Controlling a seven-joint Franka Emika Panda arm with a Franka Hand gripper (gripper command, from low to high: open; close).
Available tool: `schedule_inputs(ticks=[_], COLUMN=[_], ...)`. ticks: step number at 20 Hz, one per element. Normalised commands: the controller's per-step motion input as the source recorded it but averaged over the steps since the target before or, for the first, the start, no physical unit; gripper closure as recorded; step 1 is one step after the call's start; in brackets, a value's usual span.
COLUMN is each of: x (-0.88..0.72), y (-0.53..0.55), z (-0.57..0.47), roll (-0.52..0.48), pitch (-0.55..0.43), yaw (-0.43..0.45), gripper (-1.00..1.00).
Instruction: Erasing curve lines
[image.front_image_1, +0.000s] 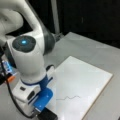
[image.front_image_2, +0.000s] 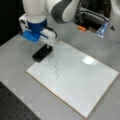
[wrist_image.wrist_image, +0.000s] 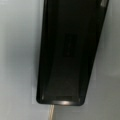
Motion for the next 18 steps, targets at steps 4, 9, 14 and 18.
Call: schedule_inputs(ticks=[4, 9, 14, 18], x=[0.13, 0.14, 0.13, 0.10], y=[-0.23, -0.19, -0.15, -0.16], z=[-0.07, -0.09, -0.10, -0.08], roll=[0.152, 0.178, 0.179, 0.170], pitch=[-0.006, -0.031, -0.038, -0.027], yaw=[0.038, 0.007, -0.026, -0.036], gripper=[-1.00, -1.00, -1.00, -1.00])
